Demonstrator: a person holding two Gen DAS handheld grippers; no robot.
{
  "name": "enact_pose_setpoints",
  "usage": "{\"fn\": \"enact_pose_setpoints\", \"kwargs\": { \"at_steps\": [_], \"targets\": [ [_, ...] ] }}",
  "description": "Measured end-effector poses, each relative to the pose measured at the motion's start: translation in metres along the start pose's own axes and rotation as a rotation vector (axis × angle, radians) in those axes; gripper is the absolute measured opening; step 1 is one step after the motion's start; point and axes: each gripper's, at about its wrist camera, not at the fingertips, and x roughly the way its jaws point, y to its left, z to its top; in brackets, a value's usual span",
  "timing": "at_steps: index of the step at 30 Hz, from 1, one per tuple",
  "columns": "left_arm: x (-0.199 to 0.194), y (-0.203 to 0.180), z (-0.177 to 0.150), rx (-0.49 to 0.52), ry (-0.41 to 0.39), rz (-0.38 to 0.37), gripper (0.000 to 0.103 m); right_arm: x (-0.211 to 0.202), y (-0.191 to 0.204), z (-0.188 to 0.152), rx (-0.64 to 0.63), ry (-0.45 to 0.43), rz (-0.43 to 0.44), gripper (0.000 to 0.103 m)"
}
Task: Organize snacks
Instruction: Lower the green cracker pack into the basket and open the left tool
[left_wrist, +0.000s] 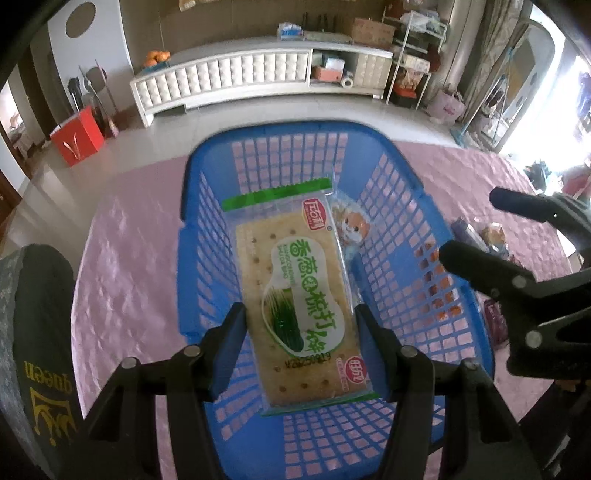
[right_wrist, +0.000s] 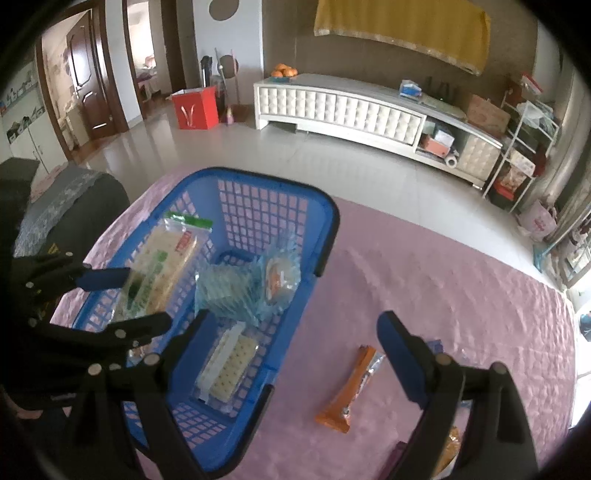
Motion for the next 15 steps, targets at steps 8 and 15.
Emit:
{"fn": "enact_pose_setpoints", "kwargs": {
  "at_steps": [8,15],
  "targets": [
    [0.006,-0.006,-0.005,0.020,-0.001,0.044,0.063,-0.002,-0.004,-0.008,0.040,0.008,-0.003,0.091],
    [-0.020,-0.016,-0.011,0.046,-0.108,0.048,0.067,-0.022,-0.001,-0.012,0.048,-0.012,-0.005,0.091]
  ]
}}
